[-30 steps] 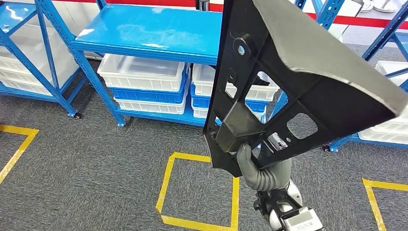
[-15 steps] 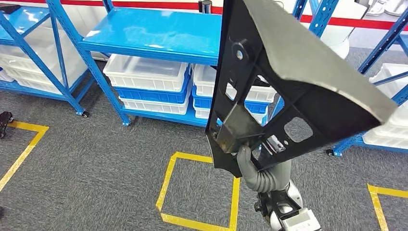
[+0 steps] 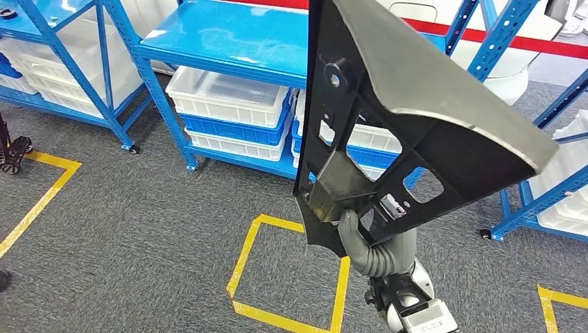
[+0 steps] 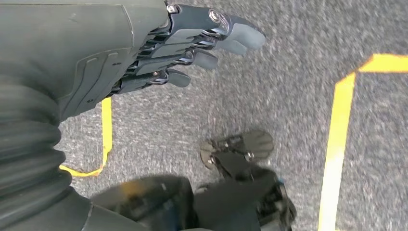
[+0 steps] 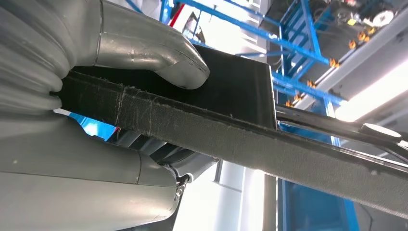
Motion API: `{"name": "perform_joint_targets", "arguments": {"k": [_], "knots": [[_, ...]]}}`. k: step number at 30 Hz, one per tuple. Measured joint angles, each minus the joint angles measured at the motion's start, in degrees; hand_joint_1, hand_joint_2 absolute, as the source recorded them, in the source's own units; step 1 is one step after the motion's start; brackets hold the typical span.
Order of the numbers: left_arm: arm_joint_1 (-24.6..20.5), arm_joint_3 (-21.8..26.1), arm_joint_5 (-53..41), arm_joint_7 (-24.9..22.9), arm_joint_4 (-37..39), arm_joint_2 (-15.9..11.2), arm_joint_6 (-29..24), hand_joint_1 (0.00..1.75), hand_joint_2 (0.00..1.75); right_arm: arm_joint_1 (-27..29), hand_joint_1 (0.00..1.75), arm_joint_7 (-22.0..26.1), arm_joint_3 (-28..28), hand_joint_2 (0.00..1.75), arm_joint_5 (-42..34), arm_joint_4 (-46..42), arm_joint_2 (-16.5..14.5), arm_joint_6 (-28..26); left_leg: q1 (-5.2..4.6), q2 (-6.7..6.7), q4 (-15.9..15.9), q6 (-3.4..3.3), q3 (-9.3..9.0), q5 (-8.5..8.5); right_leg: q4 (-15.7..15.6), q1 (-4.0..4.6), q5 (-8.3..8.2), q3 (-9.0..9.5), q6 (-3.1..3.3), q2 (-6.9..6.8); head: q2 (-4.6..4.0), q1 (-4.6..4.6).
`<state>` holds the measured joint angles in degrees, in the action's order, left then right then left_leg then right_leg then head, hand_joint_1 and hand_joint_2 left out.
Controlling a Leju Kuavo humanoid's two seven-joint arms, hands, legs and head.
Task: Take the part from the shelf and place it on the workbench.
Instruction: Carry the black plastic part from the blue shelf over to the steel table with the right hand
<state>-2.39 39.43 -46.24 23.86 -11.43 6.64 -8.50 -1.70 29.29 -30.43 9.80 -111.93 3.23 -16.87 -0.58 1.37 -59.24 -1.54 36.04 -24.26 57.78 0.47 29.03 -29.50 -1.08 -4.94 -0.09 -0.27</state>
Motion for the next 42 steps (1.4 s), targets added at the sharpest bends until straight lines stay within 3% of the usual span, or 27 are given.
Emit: {"name": "perform_joint_targets", "arguments": {"k": [2, 4, 6, 7, 8, 10, 12, 13, 15, 17, 19, 21, 22, 23, 24, 26, 28, 30, 31, 33, 35, 37, 38, 39, 41, 42], "knots": [[0.0, 0.1, 0.0, 0.2, 0.0, 0.0, 0.0, 0.00, 1.75, 0.0, 1.75, 0.0, -0.1, 1.75, 0.1, 0.0, 0.0, 0.0, 0.37, -1.01, 0.5, -0.53, -0.07, 0.34, 2.2, -0.20, 1.40, -1.04, -0.27, 1.70, 0.00, 0.10], [-0.1, 0.2, 0.0, 0.3, 0.0, -0.1, 0.0, 0.00, 1.75, 0.1, 1.75, 0.1, -0.1, 1.75, 0.2, -0.1, 0.2, -0.1, 0.60, -2.13, 0.6, -0.86, 0.01, 0.55, 9.0, -0.43, 4.33, -4.36, -0.11, 4.04, 0.00, 0.33], [-0.2, 0.3, 0.0, 0.4, 0.0, -0.1, 0.0, 0.00, 1.75, 0.2, 1.75, 0.1, -0.1, 1.75, 0.3, 0.0, 0.3, -0.1, 0.64, -3.49, 0.6, -0.94, 0.20, 0.69, 16.1, -0.57, 6.44, -8.10, -0.25, 4.58, 0.00, 0.43], [-0.2, 0.3, 0.0, 0.4, 0.0, -0.1, 0.0, 0.00, 1.75, 0.3, 1.75, 0.1, -0.1, 1.75, 0.4, 0.0, 0.4, -0.1, 0.66, -4.18, 0.6, -0.92, 0.26, 0.78, 16.9, -0.61, 6.23, -8.76, -0.61, 4.64, 0.00, 0.44], [-0.2, 0.3, 0.0, 0.4, 0.0, 0.0, 0.0, 0.00, 1.75, 0.3, 1.75, 0.1, -0.1, 1.75, 0.6, 0.0, 0.4, -0.1, 0.70, -4.93, 0.6, -0.82, 0.28, 0.89, 15.4, -0.68, 5.18, -8.30, -1.13, 4.79, 0.00, 0.43], [-0.1, 0.4, -0.2, 0.4, 0.0, 0.0, 0.1, 0.00, 1.75, 0.3, 1.75, 0.1, -0.2, 1.75, 0.8, 0.0, 0.5, -0.1, 0.75, -6.48, 0.5, -0.42, 0.34, 1.16, 7.5, -1.03, 1.74, -4.83, -2.13, 6.59, 0.00, 0.45], [-0.2, 0.4, -0.4, 0.4, 0.0, 0.0, 0.1, 0.00, 1.75, 0.3, 1.75, 0.1, -0.2, 1.75, 0.9, 0.0, 0.6, -0.1, 0.60, -7.79, 0.4, 0.11, 0.59, 1.46, 1.5, -1.28, -0.50, -2.16, -1.99, 8.39, 0.00, 0.40], [-0.1, 0.5, -0.5, 0.4, 0.0, 0.0, 0.1, 0.00, 1.75, 0.3, 1.75, 0.1, -0.2, 1.75, 1.0, 0.0, 0.6, -0.1, 0.53, -8.28, 0.4, 0.42, 0.78, 1.63, 0.5, -1.20, -0.82, -1.69, -1.52, 8.69, 0.00, 0.37], [0.1, 0.6, -0.5, 0.5, 0.0, 0.0, 0.1, 0.00, 1.75, 0.3, 1.75, 0.1, -0.2, 1.75, 1.0, 0.0, 0.7, -0.1, 0.71, -8.89, 0.5, 1.06, 1.17, 2.00, 0.4, -1.04, -1.28, -1.52, -0.49, 7.49, 0.00, 0.34], [0.3, 0.7, -0.5, 0.5, 0.0, -0.1, 0.1, 0.00, 1.75, 0.3, 1.75, 0.1, -0.2, 1.75, 1.0, 0.0, 0.7, -0.1, 0.73, -6.93, -1.1, 1.54, 2.07, 0.83, 0.2, -1.19, -1.68, -1.45, 0.31, 6.17, 0.00, 0.16], [0.2, 0.7, -0.6, 0.5, 0.0, -0.1, 0.1, 0.00, 1.75, 0.4, 1.75, 0.1, -0.2, 1.75, 1.0, 0.0, 0.7, -0.1, 0.72, -3.59, -7.1, 1.89, 4.61, -2.93, 0.2, -1.14, -1.81, -1.52, 0.74, 4.65, 0.00, -0.20], [0.1, 0.7, -0.6, 0.6, 0.0, 0.0, 0.1, 0.00, 1.75, 0.4, 1.75, 0.0, -0.2, 1.75, 1.1, 0.0, 0.7, -0.1, 0.90, -2.18, -14.3, 2.23, 7.58, -6.28, 0.2, -0.92, -1.81, -1.66, 0.90, 2.94, 0.00, -0.36], [0.1, 0.7, -0.7, 0.6, 0.0, 0.0, 0.1, 0.00, 1.75, 0.4, 1.75, 0.0, -0.2, 1.75, 1.2, 0.0, 0.7, -0.1, 0.97, -1.92, -15.7, 2.31, 7.97, -6.60, 0.2, -0.86, -1.79, -1.69, 0.91, 2.07, 0.00, -0.38], [0.1, 0.7, -0.7, 0.7, 0.0, 0.0, 0.2, 0.00, 1.75, 0.4, 1.75, 0.0, -0.2, 1.75, 1.3, 0.0, 0.7, -0.1, 1.01, -1.67, -14.8, 2.32, 7.14, -5.83, 0.2, -0.85, -1.78, -1.68, 0.90, 1.26, 0.00, -0.39], [0.2, 0.7, -0.7, 0.7, 0.0, 0.0, 0.2, 0.00, 1.75, 0.4, 1.75, 0.1, -0.2, 1.75, 1.3, 0.0, 0.7, 0.0, 1.04, -1.08, -11.7, 2.26, 5.16, -4.28, 0.2, -0.84, -1.74, -1.62, 0.90, 0.48, 0.00, -0.39], [0.1, 0.7, -0.8, 0.8, 0.0, 0.0, 0.4, 0.00, 1.75, 0.4, 1.75, 0.1, -0.2, 1.75, 1.4, 0.0, 0.7, 0.0, 0.77, 1.40, -3.8, 1.96, 0.64, -1.81, 0.2, -0.55, -1.53, -1.46, 0.68, -0.88, 0.00, -0.37], [-0.1, 0.7, -0.8, 0.9, 0.0, 0.0, 0.4, 0.00, 1.75, 0.3, 1.75, 0.1, -0.2, 1.75, 1.5, 0.0, 0.8, 0.0, 0.30, 2.52, -0.3, 1.43, -1.04, -1.22, 0.3, -0.16, -1.34, -1.42, 0.32, -1.94, 0.00, -0.17], [0.0, 0.7, -0.8, 0.9, 0.0, 0.0, 0.4, 0.00, 1.75, 0.3, 1.75, 0.1, -0.3, 1.75, 1.5, 0.0, 0.8, 0.0, 0.01, 1.01, -0.1, 0.73, -0.75, -0.93, 0.2, -0.10, -1.26, -1.31, -0.15, -3.07, 0.00, -0.03], [0.0, 0.7, -0.8, 1.0, 0.0, 0.0, 0.4, 0.00, 1.75, 0.3, 1.75, 0.1, -0.3, 1.75, 1.5, 0.0, 0.8, 0.0, 0.05, 0.26, 0.1, 0.38, -0.74, -0.75, 0.4, -0.22, -1.00, -1.38, -0.43, -2.95, 0.00, -0.01], [0.0, 0.7, -0.8, 1.0, 0.0, 0.0, 0.4, 0.00, 1.75, 0.3, 1.75, 0.1, -0.3, 1.75, 1.5, -0.1, 0.8, 0.0, 0.36, -1.15, 0.4, -0.37, -0.77, -0.31, 3.5, -0.44, 0.81, -2.76, -0.60, -0.21, 0.00, 0.12], [-0.1, 0.7, -0.8, 1.0, 0.0, -0.1, 0.4, 0.00, 1.75, 0.4, 1.75, 0.1, -0.3, 1.75, 1.6, -0.1, 1.0, 0.0, 0.51, -2.67, 0.5, -0.89, -0.45, 0.02, 11.3, -0.59, 4.09, -6.61, -0.26, 3.44, 0.00, 0.35], [-0.2, 0.7, -0.8, 1.0, 0.0, -0.1, 0.4, 0.00, 1.75, 0.5, 1.75, 0.1, -0.3, 1.75, 1.6, -0.1, 1.1, 0.0, 0.47, -4.45, 0.4, -1.10, -0.10, 0.26, 17.4, -0.59, 5.90, -9.87, -0.35, 4.59, 0.00, 0.44], [-0.1, 0.7, -0.8, 1.0, 0.0, -0.1, 0.4, 0.00, 1.75, 0.6, 1.75, 0.1, -0.3, 1.75, 1.6, -0.1, 1.2, 0.0, 0.45, -5.37, 0.4, -1.09, -0.02, 0.38, 17.2, -0.60, 5.42, -9.91, -0.69, 4.75, 0.00, 0.45], [-0.1, 0.7, -0.8, 1.0, 0.0, -0.1, 0.5, 0.00, 1.75, 0.6, 1.75, 0.1, -0.3, 1.75, 1.6, -0.1, 1.2, 0.0, 0.46, -6.27, 0.4, -1.01, 0.00, 0.51, 14.5, -0.63, 4.08, -8.72, -1.13, 5.01, 0.00, 0.44], [0.0, 0.7, -0.9, 1.1, 0.0, -0.1, 0.5, 0.00, 1.75, 0.6, 1.75, 0.1, -0.4, 1.75, 1.6, -0.1, 1.3, 0.0, 0.42, -7.97, 0.4, -0.66, 0.07, 0.78, 5.9, -0.81, 0.73, -4.62, -1.75, 7.26, 0.00, 0.45], [-0.1, 0.7, -1.0, 1.1, 0.0, -0.1, 0.6, 0.00, 1.75, 0.6, 1.75, 0.1, -0.4, 1.75, 1.7, -0.1, 1.3, 0.0, 0.35, -8.63, 0.3, -0.43, 0.17, 0.90, 2.7, -0.89, -0.43, -3.12, -1.66, 8.34, 0.00, 0.42]]}}
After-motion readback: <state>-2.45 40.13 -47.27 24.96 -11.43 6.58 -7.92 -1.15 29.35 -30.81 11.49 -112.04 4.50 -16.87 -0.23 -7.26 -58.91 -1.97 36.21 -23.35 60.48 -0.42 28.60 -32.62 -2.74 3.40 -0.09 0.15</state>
